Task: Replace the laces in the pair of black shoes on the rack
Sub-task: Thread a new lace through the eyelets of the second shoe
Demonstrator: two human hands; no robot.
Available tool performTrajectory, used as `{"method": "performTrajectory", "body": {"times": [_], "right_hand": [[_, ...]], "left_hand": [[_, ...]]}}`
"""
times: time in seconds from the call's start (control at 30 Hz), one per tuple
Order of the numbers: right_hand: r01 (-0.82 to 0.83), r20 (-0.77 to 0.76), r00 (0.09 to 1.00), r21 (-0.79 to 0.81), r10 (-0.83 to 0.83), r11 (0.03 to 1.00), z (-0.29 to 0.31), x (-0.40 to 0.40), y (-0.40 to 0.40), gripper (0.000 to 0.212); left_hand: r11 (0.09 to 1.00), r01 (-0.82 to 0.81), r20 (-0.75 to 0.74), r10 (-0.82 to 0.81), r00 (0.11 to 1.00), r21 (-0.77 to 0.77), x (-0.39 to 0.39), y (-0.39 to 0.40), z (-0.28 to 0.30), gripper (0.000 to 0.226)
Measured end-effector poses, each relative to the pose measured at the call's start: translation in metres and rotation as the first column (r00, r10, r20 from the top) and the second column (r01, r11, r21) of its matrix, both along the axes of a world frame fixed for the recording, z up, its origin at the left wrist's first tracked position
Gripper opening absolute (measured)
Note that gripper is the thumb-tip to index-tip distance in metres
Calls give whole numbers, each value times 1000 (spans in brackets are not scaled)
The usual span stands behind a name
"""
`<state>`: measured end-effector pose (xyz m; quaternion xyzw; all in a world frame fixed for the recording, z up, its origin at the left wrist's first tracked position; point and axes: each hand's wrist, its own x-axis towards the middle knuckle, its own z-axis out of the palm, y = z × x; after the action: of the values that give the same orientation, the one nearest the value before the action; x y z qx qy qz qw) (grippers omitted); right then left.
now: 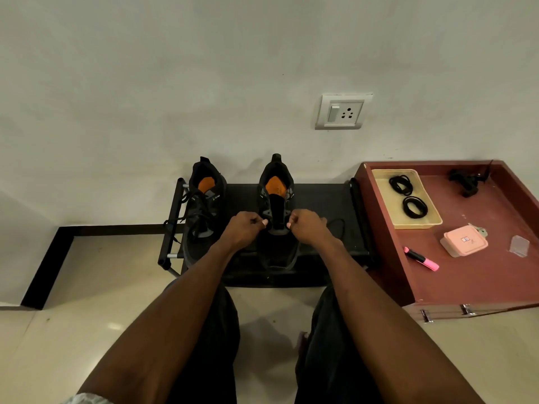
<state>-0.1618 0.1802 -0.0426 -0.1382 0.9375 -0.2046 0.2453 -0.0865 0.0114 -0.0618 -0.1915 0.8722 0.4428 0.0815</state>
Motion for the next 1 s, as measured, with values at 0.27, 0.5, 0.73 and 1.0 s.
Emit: {"method": "performTrajectory", "body": {"times": [0.27,0.5,0.73,1.0], "right_hand": [[123,101,990,-212,-103,970,-6,-2,9,12],[176,23,984,-164,-174,971,-10,-7,14,24],[210,-34,976,-85,-213,974,-9,-9,12,22],[298,-25,954,-65,-300,952,-11,-9,18,22]], "left_hand": [[986,-134,37,131,991,98,0,0,3,25],[988,-144,43,142,989,59,1,-3,4,29],[979,-203,47,202,978,17,0,-14,0,25],[967,-253,18,253,967,-35,-2,-17,-4,29]]}}
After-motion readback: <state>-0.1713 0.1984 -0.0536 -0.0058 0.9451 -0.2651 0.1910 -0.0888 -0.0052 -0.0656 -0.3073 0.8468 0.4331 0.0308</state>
